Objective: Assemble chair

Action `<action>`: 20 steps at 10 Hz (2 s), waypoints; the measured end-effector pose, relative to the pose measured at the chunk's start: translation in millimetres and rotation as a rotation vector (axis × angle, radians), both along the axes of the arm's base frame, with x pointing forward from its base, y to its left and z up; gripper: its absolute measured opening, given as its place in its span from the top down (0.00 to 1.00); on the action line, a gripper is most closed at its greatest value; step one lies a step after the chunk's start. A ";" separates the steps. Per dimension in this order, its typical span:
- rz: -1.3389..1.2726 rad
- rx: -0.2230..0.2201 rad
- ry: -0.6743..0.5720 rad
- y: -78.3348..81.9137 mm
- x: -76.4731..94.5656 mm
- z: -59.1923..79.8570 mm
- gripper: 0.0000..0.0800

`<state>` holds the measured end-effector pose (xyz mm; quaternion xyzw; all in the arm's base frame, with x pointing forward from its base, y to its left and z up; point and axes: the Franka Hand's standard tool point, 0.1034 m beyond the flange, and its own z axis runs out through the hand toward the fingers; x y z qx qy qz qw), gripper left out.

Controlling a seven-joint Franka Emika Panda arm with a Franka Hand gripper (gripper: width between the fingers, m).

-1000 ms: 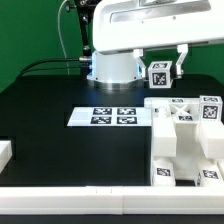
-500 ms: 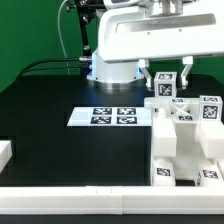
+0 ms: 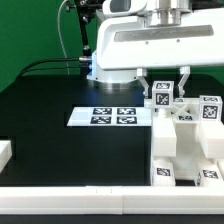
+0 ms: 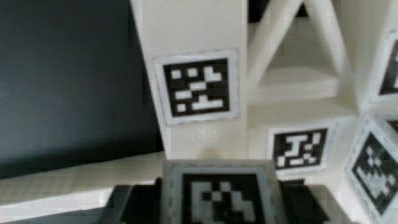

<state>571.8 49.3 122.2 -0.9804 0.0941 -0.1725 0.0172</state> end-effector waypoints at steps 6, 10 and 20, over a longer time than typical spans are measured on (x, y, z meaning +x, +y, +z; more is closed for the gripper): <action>0.015 -0.013 -0.017 -1.4 3.6 -8.2 0.65; 0.025 -0.020 -0.032 -0.2 5.1 -10.7 0.65; 0.029 -0.017 0.007 -1.2 3.7 -11.0 0.19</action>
Offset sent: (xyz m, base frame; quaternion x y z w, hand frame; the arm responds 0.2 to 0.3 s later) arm 0.0084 0.0009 -0.0035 0.0020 0.0060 -0.0052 1.0000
